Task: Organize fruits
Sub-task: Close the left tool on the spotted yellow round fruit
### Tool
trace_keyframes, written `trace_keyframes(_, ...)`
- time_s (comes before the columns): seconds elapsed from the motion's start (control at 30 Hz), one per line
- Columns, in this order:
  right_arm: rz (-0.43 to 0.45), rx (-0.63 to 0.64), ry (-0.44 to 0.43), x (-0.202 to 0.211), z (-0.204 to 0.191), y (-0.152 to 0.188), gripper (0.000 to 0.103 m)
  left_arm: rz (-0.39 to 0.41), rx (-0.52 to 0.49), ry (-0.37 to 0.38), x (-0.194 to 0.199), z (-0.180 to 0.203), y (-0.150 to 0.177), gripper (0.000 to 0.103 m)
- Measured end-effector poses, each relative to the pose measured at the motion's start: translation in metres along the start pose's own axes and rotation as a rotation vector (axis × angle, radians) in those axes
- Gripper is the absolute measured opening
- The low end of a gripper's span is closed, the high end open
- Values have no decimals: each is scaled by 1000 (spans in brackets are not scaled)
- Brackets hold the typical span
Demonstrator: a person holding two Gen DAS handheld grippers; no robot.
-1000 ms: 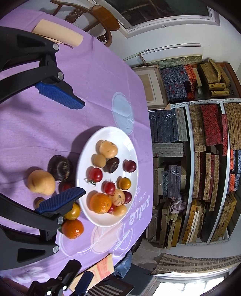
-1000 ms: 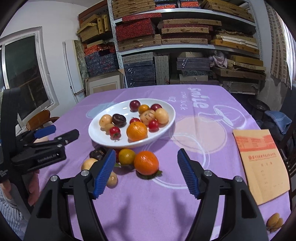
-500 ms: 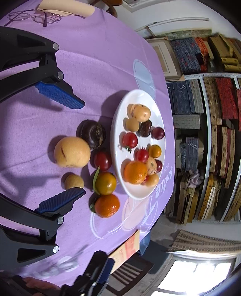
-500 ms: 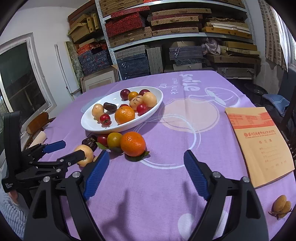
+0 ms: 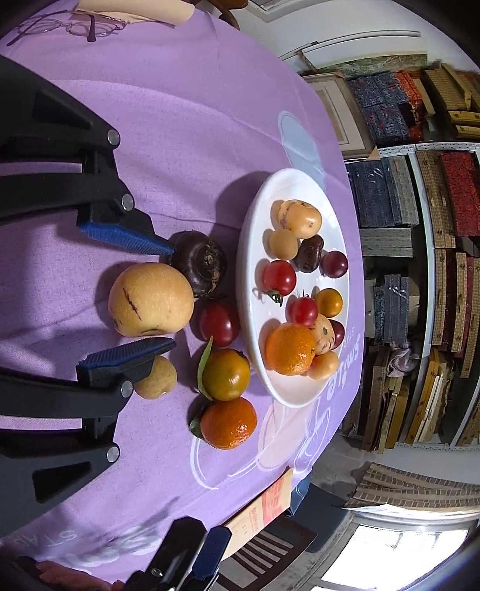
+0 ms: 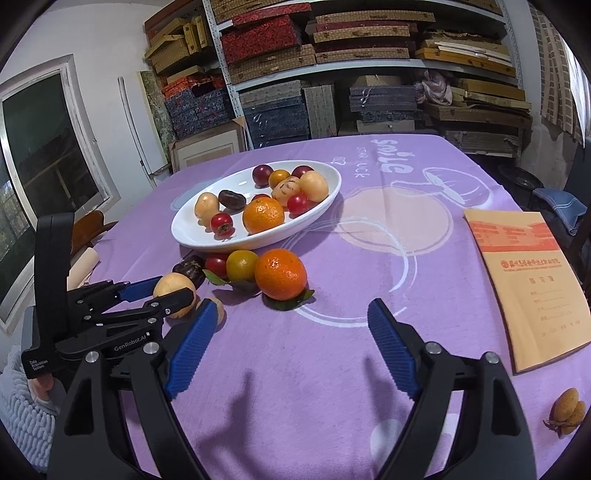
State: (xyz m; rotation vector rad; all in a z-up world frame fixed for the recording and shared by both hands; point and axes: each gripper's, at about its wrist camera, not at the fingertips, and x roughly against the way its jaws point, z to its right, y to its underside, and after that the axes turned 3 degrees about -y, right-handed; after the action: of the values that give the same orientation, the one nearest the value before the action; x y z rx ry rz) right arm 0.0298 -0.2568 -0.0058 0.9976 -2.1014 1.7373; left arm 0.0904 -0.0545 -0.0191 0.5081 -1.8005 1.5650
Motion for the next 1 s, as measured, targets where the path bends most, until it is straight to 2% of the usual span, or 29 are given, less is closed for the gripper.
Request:
trace_keyframes(0.03, -7, 4, -1, -2, -1, 1, 81, 2, -3, 7, 0, 0, 0, 40)
trace_keyframes(0.37, -81, 135, -18, -28, -35, 9, 80, 3, 26, -20, 9, -12, 0, 39)
trace_keyframes(0.43, -99, 188, -18, -36, -48, 8, 73, 7, 44, -28, 13, -19, -1, 37)
trace_keyframes(0.53, -161, 246, -33, -55, -64, 7, 52, 17, 70, -50, 22, -32, 1, 29)
trace_keyframes(0.6, -199, 264, -40, -67, -71, 6, 48, 24, 88, -53, 27, -41, 1, 24)
trace_keyframes(0.7, -229, 234, -54, -80, -69, 6, 47, 28, 111, -41, 30, -51, 2, 23)
trace_keyframes(0.8, -251, 209, -61, -89, -65, 5, 39, 36, 84, -70, 29, -51, 4, 23)
trace_keyframes(0.9, -252, 192, -72, -92, -63, 3, 39, 40, 82, -63, 31, -51, 5, 24)
trace_keyframes(0.97, -253, 194, -78, -94, -65, 3, 38, 28, 82, -62, 30, -50, 7, 38)
trace_keyframes(1.0, -254, 198, -81, -95, -66, 3, 38, 12, 91, -51, 28, -52, 9, 54)
